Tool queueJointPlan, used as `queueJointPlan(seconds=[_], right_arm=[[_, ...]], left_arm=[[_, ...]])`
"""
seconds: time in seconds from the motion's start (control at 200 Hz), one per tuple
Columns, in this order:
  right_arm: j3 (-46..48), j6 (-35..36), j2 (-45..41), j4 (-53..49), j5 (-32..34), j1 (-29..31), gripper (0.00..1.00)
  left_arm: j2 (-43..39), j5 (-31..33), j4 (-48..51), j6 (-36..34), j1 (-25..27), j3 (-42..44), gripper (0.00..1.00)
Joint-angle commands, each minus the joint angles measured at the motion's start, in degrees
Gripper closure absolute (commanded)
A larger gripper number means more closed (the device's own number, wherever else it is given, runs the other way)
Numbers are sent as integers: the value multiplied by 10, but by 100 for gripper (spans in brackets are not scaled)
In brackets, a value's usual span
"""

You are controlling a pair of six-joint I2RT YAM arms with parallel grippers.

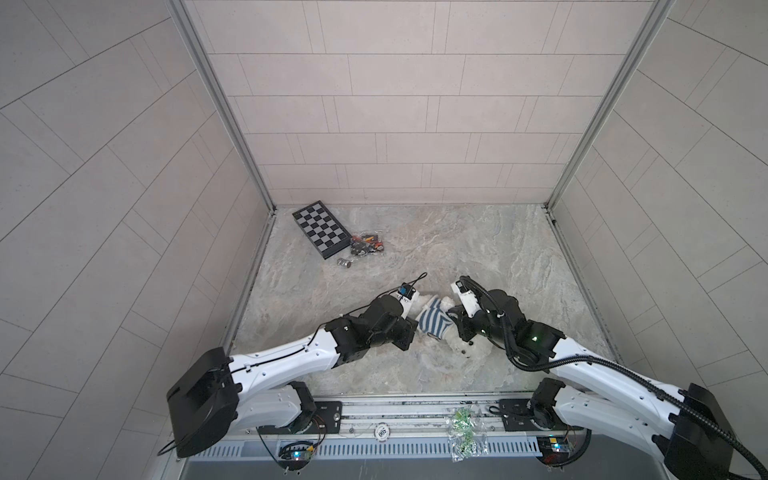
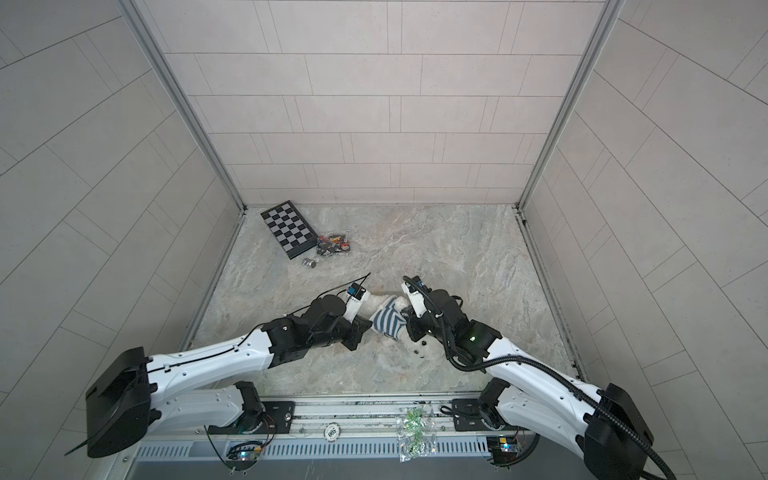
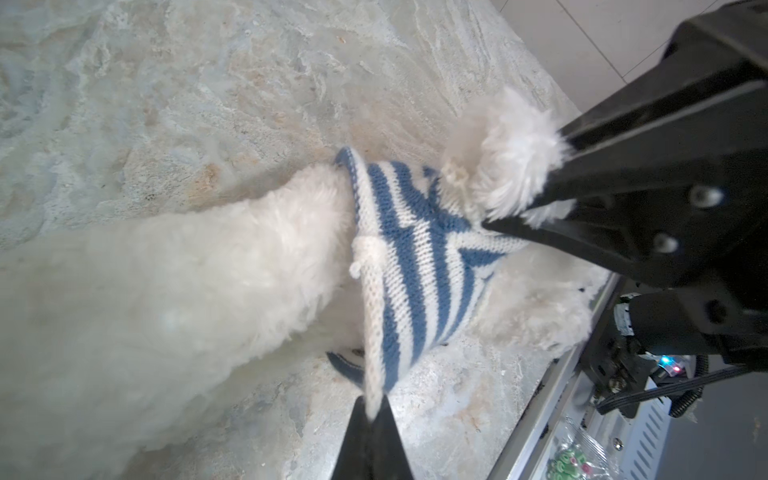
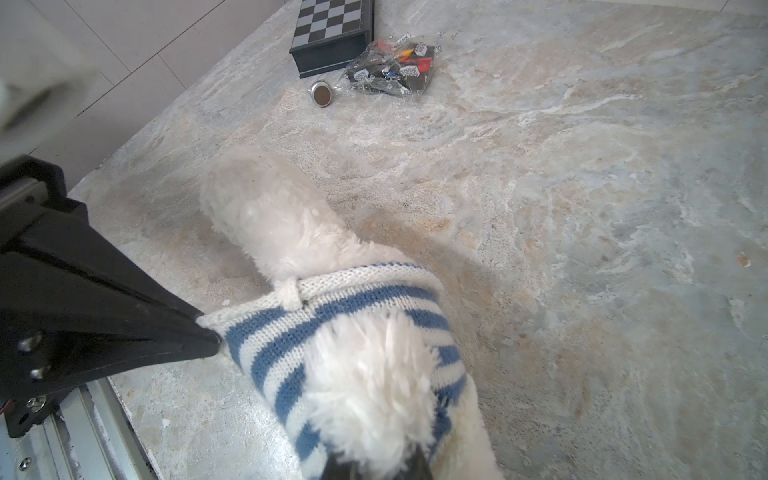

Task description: Dress the teddy bear

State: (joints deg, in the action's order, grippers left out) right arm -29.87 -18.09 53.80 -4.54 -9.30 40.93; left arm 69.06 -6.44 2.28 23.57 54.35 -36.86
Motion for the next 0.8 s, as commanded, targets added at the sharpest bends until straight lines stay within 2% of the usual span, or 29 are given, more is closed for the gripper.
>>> queueJointPlan(seconds=[0.0,0.205,0.285,0.501,0.796], right_arm=[[3,-4,5,3,-2,-9,100],[10,-2,21,18,5,-42,100],[8,2,28,18,2,-50,96],[-8,10,5,-12,8,-52,69],[11,-23,-155,-152,46,-52,48]], left_arm=[[22,-16,-7,-10,-20,-21,100],[88,-20,-40,-36,-52,-54,100],[110,-25,-47,-42,-59,-68,100],[137,-27,-50,-52,-67,-88,100],[162,-37,-64,-53,-75,-87,100]])
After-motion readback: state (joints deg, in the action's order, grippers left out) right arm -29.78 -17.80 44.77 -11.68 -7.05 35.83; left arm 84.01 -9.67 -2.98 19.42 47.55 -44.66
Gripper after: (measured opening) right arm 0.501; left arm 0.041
